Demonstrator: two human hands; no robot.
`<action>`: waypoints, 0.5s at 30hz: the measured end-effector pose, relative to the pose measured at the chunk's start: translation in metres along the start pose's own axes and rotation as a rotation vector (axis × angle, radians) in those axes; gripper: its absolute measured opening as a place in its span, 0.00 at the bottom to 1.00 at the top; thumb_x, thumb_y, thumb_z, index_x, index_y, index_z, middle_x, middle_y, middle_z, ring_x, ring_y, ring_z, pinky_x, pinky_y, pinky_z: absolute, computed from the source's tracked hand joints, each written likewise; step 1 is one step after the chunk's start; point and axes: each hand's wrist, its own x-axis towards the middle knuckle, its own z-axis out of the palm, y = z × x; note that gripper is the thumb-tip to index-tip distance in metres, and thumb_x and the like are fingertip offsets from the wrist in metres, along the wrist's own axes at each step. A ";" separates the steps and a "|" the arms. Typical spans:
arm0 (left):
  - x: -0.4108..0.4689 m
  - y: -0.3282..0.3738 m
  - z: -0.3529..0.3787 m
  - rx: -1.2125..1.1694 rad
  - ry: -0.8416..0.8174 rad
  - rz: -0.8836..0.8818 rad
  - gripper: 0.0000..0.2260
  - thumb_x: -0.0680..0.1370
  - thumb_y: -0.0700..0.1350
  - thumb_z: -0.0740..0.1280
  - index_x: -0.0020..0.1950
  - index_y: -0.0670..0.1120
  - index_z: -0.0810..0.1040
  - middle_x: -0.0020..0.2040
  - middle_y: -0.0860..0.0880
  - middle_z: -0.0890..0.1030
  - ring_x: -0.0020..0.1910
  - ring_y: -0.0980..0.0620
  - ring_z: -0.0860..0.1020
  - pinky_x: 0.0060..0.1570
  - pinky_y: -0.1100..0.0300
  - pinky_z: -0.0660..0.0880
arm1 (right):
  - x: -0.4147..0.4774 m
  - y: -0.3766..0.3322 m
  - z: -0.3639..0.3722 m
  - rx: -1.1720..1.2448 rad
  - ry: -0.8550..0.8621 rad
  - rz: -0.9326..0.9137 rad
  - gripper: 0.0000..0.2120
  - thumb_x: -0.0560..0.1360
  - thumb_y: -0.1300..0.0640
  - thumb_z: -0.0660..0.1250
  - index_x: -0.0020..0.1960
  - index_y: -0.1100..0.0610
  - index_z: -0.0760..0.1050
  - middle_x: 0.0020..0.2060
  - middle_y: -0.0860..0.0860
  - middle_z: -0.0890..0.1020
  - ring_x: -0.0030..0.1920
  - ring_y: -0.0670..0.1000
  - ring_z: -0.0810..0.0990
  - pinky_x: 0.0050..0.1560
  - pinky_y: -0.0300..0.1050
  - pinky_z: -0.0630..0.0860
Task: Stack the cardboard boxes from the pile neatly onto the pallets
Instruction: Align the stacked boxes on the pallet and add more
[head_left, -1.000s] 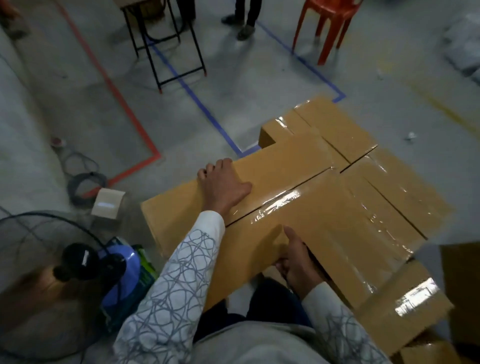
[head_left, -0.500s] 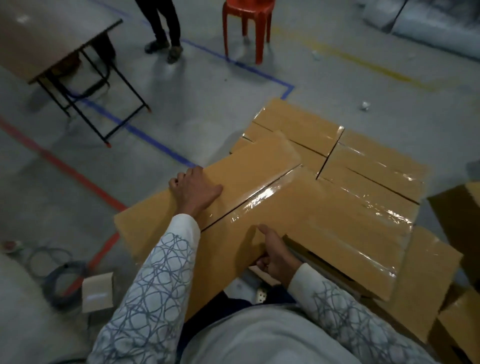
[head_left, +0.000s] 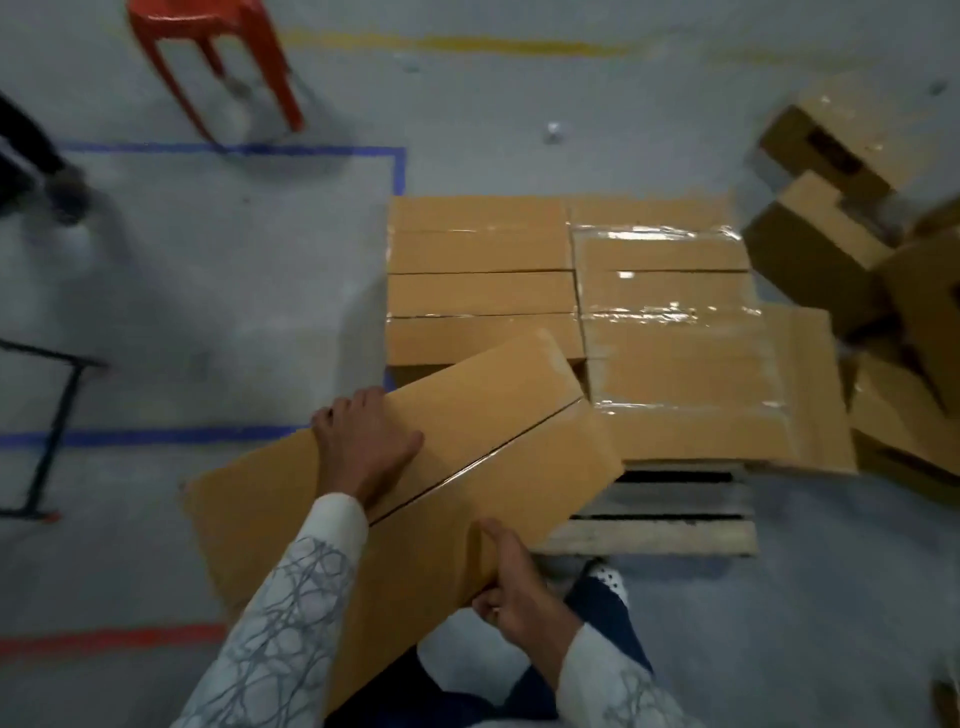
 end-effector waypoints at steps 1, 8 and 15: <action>0.010 -0.004 -0.001 0.000 -0.017 0.052 0.27 0.71 0.60 0.68 0.67 0.50 0.73 0.63 0.47 0.78 0.62 0.43 0.73 0.67 0.46 0.62 | -0.003 0.005 0.011 0.062 -0.001 0.025 0.18 0.78 0.41 0.68 0.51 0.56 0.76 0.36 0.54 0.77 0.22 0.49 0.68 0.26 0.39 0.58; 0.067 0.013 0.018 0.038 -0.285 0.215 0.39 0.64 0.63 0.63 0.74 0.51 0.72 0.70 0.47 0.76 0.68 0.43 0.72 0.67 0.49 0.59 | 0.009 0.010 0.045 0.395 0.033 0.127 0.26 0.74 0.39 0.72 0.65 0.53 0.75 0.54 0.57 0.82 0.50 0.57 0.81 0.34 0.43 0.77; 0.132 0.013 0.113 0.018 -0.456 0.298 0.45 0.63 0.64 0.63 0.79 0.50 0.66 0.73 0.44 0.73 0.73 0.41 0.68 0.72 0.45 0.57 | 0.122 -0.016 0.037 0.529 0.031 0.194 0.26 0.73 0.42 0.74 0.67 0.51 0.76 0.62 0.57 0.78 0.58 0.62 0.78 0.45 0.52 0.83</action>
